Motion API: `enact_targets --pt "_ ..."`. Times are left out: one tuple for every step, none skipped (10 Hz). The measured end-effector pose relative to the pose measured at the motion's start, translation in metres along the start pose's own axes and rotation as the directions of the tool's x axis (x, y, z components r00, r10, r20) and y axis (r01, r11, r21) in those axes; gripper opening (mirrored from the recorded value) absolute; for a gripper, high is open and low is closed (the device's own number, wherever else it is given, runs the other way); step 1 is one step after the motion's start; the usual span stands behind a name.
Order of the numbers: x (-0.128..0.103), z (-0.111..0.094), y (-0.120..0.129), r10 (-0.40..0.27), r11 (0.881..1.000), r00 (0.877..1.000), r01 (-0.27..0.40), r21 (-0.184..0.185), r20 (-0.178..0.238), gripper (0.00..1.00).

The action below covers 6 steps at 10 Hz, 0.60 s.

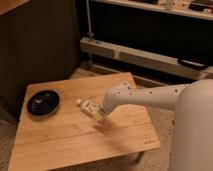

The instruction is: Place the bottle in the ceramic bowl

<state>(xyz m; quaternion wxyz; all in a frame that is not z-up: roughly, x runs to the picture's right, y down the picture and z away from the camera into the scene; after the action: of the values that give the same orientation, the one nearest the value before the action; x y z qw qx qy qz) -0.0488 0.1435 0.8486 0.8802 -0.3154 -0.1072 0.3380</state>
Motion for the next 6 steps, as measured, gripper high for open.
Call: enact_targets --pt "-0.006 0.006 0.003 -0.006 1.000 1.000 0.006 -0.014 -0.006 0.59" --pt "-0.012 0.012 0.007 -0.016 0.999 1.000 0.015 -0.029 -0.013 0.51" --pt "-0.023 0.018 0.011 -0.028 0.999 0.999 0.027 -0.046 -0.021 0.41" --pt "-0.034 0.024 0.015 -0.044 0.997 0.999 0.042 -0.062 -0.031 0.30" --pt "-0.045 0.028 0.020 -0.066 0.995 0.997 0.062 -0.080 -0.039 0.19" --pt "-0.051 0.026 0.021 -0.078 0.993 0.996 0.074 -0.088 -0.046 0.09"
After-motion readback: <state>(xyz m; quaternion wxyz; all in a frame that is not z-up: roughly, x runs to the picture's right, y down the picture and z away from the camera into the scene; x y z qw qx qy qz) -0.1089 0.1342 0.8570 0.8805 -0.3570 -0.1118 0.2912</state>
